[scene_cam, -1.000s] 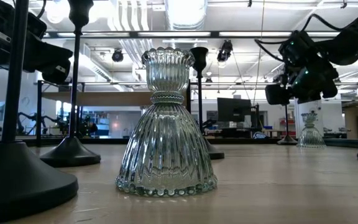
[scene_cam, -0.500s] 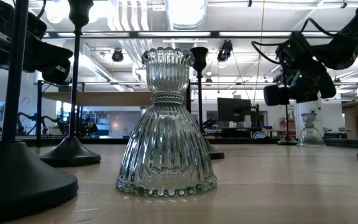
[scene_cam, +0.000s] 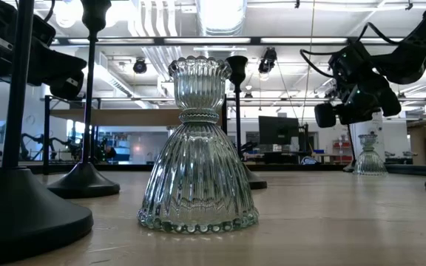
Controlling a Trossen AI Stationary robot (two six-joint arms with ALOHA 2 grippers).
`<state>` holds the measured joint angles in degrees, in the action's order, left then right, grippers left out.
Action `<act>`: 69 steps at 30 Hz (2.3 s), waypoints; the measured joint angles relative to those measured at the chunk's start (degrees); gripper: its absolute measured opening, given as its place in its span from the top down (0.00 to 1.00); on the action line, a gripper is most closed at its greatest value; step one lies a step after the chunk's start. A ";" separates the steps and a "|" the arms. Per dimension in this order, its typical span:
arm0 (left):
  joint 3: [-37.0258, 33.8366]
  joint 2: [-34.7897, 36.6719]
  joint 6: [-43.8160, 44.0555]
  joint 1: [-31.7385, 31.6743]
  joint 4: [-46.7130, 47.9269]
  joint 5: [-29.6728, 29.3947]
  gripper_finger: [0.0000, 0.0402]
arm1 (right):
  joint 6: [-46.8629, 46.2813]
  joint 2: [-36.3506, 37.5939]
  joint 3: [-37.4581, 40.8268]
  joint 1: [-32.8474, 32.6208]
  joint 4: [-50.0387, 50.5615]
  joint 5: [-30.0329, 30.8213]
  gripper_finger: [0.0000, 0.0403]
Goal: Pick & Place candle stick holders
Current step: Put the black candleholder on the shelf
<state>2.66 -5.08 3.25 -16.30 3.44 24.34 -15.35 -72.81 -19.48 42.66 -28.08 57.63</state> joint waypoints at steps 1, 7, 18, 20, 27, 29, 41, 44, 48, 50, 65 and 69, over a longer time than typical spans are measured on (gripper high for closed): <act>0.00 0.00 0.01 -0.02 0.00 0.00 0.95 | 0.18 0.06 0.04 0.01 0.00 -0.14 0.97; -0.01 0.00 0.02 0.00 0.00 0.00 0.96 | 1.16 2.69 0.25 -0.39 1.28 -2.47 0.97; 0.00 0.00 0.02 -0.01 0.00 0.02 0.96 | 14.07 13.89 -4.73 -1.14 3.41 -20.40 0.98; -0.02 0.00 0.02 -0.02 0.00 0.02 0.95 | 14.48 15.94 -7.86 -1.12 7.73 -24.30 0.98; 0.00 0.00 0.02 0.00 -0.02 0.01 0.96 | 15.82 17.45 -23.40 -1.12 24.59 -46.36 0.98; -0.01 0.00 0.02 -0.02 -0.01 0.00 0.96 | 17.26 16.40 -27.39 -1.14 26.37 -53.93 0.98; 0.00 0.00 0.02 -0.01 0.00 0.00 0.95 | 20.16 1.52 -50.70 -1.64 34.43 -76.85 0.98; -0.01 0.00 0.02 -0.02 0.00 0.01 0.96 | 20.70 -4.26 -57.50 -2.61 37.10 -80.14 0.98; -0.02 0.00 0.02 0.00 0.00 0.00 0.96 | 22.02 -10.94 -64.31 -3.85 41.70 -80.38 0.98; -0.01 0.00 0.01 0.00 -0.01 0.02 0.95 | 22.69 -13.48 -66.02 -4.60 41.46 -80.42 0.98; 0.00 0.00 0.00 -0.01 -0.01 0.02 0.96 | 23.89 -25.81 -70.50 -6.67 28.39 -84.57 0.98; 0.00 0.00 0.02 -0.02 -0.01 0.00 0.96 | 23.06 -27.96 -70.66 -6.03 25.51 -84.77 0.98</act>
<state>2.66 -5.08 3.27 -16.32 3.43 24.34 7.70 -100.76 -90.14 36.63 -2.57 -27.14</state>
